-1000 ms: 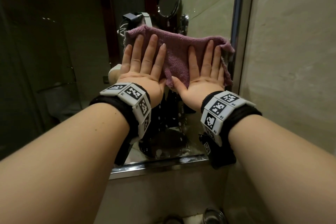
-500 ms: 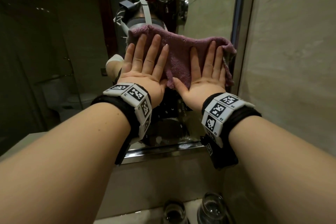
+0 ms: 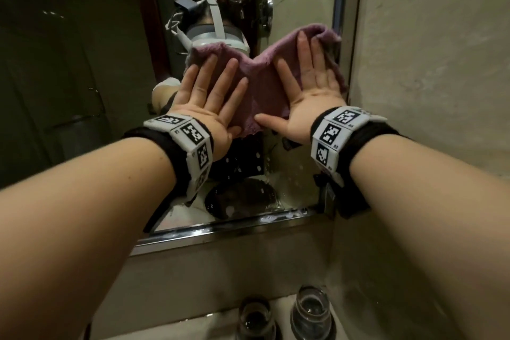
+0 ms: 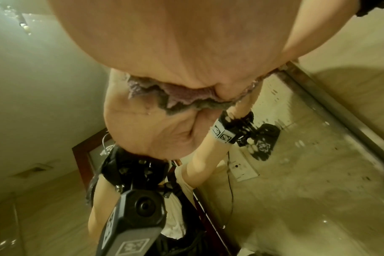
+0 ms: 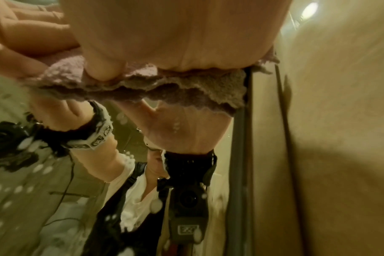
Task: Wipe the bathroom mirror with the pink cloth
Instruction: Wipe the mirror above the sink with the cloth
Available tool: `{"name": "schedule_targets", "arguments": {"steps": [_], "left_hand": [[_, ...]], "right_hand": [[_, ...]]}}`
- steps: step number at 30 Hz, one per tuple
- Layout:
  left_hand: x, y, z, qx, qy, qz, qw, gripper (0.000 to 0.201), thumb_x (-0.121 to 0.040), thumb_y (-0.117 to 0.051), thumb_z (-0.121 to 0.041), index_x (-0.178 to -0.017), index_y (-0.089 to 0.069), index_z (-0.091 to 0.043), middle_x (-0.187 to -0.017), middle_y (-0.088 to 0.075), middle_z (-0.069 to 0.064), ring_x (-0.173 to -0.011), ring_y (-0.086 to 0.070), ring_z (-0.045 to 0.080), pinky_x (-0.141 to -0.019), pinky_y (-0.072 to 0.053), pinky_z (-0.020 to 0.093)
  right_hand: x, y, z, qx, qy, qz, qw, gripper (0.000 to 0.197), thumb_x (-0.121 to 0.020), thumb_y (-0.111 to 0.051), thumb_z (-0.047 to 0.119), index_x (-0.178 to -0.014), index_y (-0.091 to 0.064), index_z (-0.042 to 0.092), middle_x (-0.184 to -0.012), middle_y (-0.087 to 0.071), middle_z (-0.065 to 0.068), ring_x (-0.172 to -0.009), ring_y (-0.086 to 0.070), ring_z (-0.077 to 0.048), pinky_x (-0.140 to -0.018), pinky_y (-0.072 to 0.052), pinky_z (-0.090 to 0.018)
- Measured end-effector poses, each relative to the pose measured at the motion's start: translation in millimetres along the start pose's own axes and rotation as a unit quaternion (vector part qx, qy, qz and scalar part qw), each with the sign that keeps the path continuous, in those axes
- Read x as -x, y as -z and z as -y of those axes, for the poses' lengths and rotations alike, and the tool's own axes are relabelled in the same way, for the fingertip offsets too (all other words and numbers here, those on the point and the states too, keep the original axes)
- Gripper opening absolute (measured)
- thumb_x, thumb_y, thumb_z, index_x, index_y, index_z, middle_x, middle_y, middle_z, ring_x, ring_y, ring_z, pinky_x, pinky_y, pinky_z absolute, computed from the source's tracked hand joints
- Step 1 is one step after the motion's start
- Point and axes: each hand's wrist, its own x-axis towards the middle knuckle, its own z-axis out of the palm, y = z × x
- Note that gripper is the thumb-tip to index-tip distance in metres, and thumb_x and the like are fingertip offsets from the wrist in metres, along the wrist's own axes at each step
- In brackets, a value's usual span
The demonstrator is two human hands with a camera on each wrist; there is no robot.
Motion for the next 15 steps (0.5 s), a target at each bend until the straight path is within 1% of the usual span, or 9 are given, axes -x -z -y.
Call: {"name": "schedule_targets", "arguments": {"steps": [2, 4, 6, 8, 10, 11, 12, 14, 15], "left_hand": [[-3.5, 3.5, 2.8, -0.008, -0.024, -0.013, 1.000, 0.075, -0.077, -0.030, -0.048, -0.141, -0.025, -0.010, -0.148, -0.034, 0.020, -0.134, -0.018, 0.039, -0.112, 0.008, 0.042], [-9.4, 9.1, 7.6, -0.020, -0.045, -0.010, 0.999, 0.074, -0.077, -0.030, -0.049, -0.140, -0.025, -0.012, -0.147, -0.036, 0.019, -0.134, -0.019, 0.039, -0.112, 0.006, 0.041], [-14.5, 11.0, 12.8, -0.030, -0.070, -0.011, 0.997, 0.073, -0.079, -0.029, -0.049, -0.141, -0.025, -0.012, -0.148, -0.035, 0.019, -0.135, -0.018, 0.040, -0.113, 0.007, 0.041], [-16.4, 12.5, 14.4, -0.040, -0.069, -0.010, 0.997, 0.073, -0.080, -0.028, -0.050, -0.143, -0.023, -0.013, -0.150, -0.031, 0.019, -0.137, -0.018, 0.040, -0.113, 0.009, 0.041], [-15.5, 15.5, 10.1, -0.041, -0.057, -0.008, 0.998, 0.073, -0.081, -0.028, -0.049, -0.144, -0.021, -0.013, -0.152, -0.030, 0.018, -0.138, -0.020, 0.041, -0.115, 0.007, 0.042], [-14.9, 17.9, 6.9, -0.047, -0.047, -0.012, 0.998, 0.073, -0.083, -0.027, -0.049, -0.145, -0.017, -0.013, -0.154, -0.026, 0.017, -0.140, -0.018, 0.041, -0.116, 0.006, 0.043], [-14.3, 21.0, 3.1, -0.056, -0.036, -0.010, 0.998, 0.072, -0.087, -0.026, -0.049, -0.148, -0.010, -0.013, -0.157, -0.016, 0.016, -0.143, -0.011, 0.041, -0.117, 0.008, 0.044], [-12.8, 24.1, -3.8, -0.059, -0.006, 0.027, 0.998, 0.074, -0.091, -0.022, -0.050, -0.149, 0.010, -0.016, -0.159, 0.012, 0.012, -0.145, 0.011, 0.038, -0.113, 0.017, 0.045], [-11.7, 27.3, -8.0, -0.048, 0.012, 0.046, 0.998, 0.074, -0.092, -0.021, -0.050, -0.148, 0.015, -0.017, -0.157, 0.019, 0.011, -0.144, 0.018, 0.037, -0.110, 0.020, 0.044]], "right_hand": [[-2.1, 2.2, -2.4, 0.012, 0.009, 0.001, 1.000, 0.101, -0.075, -0.039, 0.076, -0.146, 0.018, 0.033, -0.151, 0.034, -0.012, -0.140, 0.029, -0.030, -0.115, 0.009, -0.045], [-4.0, 4.4, -4.5, 0.021, 0.013, -0.008, 1.000, 0.101, -0.075, -0.040, 0.076, -0.145, 0.019, 0.032, -0.152, 0.033, -0.012, -0.140, 0.028, -0.031, -0.115, 0.009, -0.044], [-3.7, 7.0, -5.5, 0.023, 0.015, -0.013, 1.000, 0.101, -0.077, -0.041, 0.074, -0.146, 0.018, 0.031, -0.152, 0.031, -0.013, -0.141, 0.027, -0.031, -0.115, 0.008, -0.044], [-3.6, 8.3, -4.6, 0.021, 0.016, -0.018, 0.999, 0.100, -0.078, -0.043, 0.071, -0.147, 0.017, 0.030, -0.153, 0.030, -0.014, -0.141, 0.026, -0.031, -0.115, 0.008, -0.044], [-0.5, 6.3, -1.2, 0.005, 0.007, -0.019, 1.000, 0.099, -0.079, -0.044, 0.068, -0.147, 0.017, 0.029, -0.152, 0.030, -0.014, -0.141, 0.026, -0.031, -0.115, 0.008, -0.044], [1.2, 4.2, 0.9, -0.005, -0.001, -0.020, 1.000, 0.099, -0.080, -0.044, 0.067, -0.147, 0.018, 0.028, -0.152, 0.030, -0.014, -0.141, 0.027, -0.031, -0.115, 0.008, -0.043], [3.2, 1.5, 2.9, -0.014, -0.012, -0.020, 1.000, 0.097, -0.081, -0.043, 0.066, -0.147, 0.018, 0.027, -0.152, 0.030, -0.014, -0.141, 0.027, -0.030, -0.115, 0.009, -0.043], [9.4, -6.0, 7.3, -0.033, -0.033, -0.021, 0.999, 0.094, -0.083, -0.040, 0.064, -0.146, 0.019, 0.026, -0.152, 0.030, -0.014, -0.141, 0.027, -0.029, -0.115, 0.009, -0.041], [12.7, -10.6, 9.2, -0.042, -0.041, -0.020, 0.998, 0.093, -0.084, -0.038, 0.064, -0.147, 0.019, 0.025, -0.152, 0.030, -0.013, -0.141, 0.027, -0.028, -0.116, 0.009, -0.041]]}}
